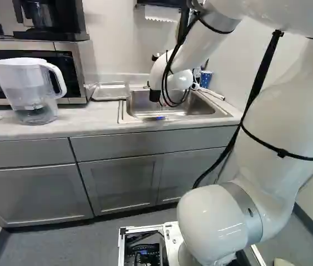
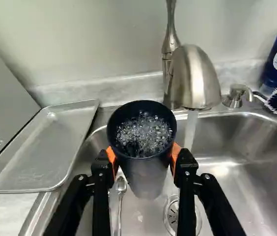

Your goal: Rinse the cup and place it in the tray

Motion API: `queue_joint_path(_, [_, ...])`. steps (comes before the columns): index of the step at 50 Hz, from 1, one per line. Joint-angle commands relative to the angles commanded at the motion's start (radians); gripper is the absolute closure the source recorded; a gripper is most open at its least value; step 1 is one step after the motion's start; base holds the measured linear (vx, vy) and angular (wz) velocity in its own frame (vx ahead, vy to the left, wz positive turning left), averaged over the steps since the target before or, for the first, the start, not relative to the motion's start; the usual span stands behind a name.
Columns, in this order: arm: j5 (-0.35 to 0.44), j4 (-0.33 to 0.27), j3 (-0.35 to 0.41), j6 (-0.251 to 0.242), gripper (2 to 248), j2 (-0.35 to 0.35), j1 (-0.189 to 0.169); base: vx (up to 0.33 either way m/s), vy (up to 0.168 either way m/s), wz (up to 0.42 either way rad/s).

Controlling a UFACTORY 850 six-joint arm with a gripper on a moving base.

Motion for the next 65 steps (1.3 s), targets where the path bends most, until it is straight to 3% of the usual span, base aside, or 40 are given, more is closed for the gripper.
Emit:
queue_joint_path(32, [0.000, 0.000, -0.007, 0.000, 128, 0.040, 0.096, 0.000, 0.000, 0.000])
queue_joint_path(65, [-0.043, -0.008, -0.031, 0.000, 128, 0.089, 0.114, 0.000, 0.000, 0.000])
